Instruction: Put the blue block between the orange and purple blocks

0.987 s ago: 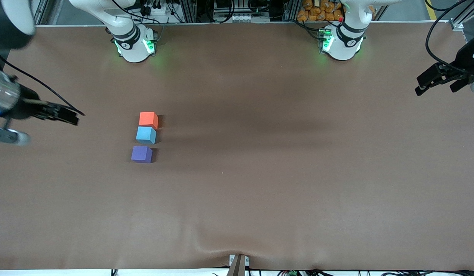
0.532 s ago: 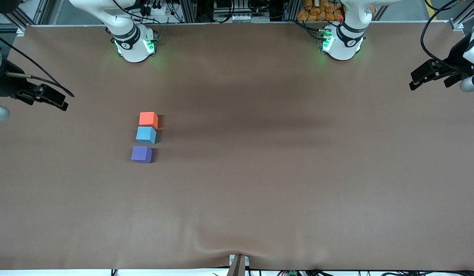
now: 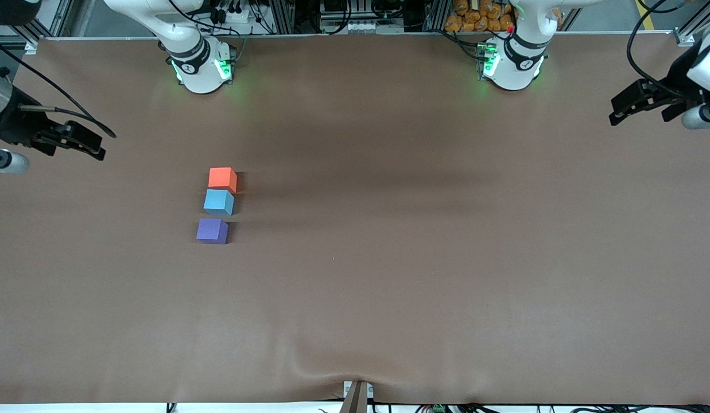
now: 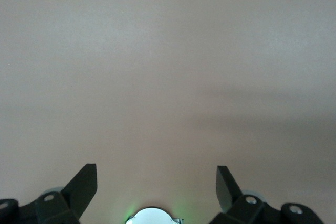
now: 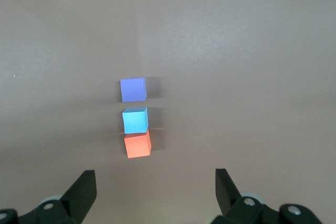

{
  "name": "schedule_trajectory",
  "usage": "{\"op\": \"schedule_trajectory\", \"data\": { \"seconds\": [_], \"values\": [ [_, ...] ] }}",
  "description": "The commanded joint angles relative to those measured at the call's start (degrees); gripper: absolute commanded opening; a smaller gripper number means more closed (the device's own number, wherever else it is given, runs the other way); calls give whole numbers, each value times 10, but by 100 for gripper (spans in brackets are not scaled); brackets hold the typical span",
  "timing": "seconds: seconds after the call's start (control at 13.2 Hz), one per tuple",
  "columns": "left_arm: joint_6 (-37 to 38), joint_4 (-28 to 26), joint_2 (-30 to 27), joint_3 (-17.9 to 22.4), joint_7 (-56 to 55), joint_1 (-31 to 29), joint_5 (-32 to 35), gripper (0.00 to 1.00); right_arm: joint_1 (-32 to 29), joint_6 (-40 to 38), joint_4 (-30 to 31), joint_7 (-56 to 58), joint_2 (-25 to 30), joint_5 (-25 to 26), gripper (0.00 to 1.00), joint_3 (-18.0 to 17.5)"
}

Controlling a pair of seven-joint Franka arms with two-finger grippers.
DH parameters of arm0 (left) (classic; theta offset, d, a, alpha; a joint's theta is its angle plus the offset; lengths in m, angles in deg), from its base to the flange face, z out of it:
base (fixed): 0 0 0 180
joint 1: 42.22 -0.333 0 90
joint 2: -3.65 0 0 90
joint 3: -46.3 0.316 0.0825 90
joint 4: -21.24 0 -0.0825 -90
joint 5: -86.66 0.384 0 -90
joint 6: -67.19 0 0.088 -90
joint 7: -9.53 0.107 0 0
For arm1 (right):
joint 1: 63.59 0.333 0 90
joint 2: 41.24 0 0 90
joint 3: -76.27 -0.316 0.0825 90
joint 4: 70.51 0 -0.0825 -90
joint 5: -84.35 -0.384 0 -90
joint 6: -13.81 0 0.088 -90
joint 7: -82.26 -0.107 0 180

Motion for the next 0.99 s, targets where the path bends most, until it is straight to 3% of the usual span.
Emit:
{"op": "schedule_trajectory", "data": {
  "seconds": [0.0,0.91],
  "values": [
    [8,-8,-17,-7,2,-4,3,100,-8,27,49,12,37,-1,100,-8],
    [9,24,-7,-8,3,-4,3,100,-7,20,21,13,28,-1,100,-9]
  ]
}}
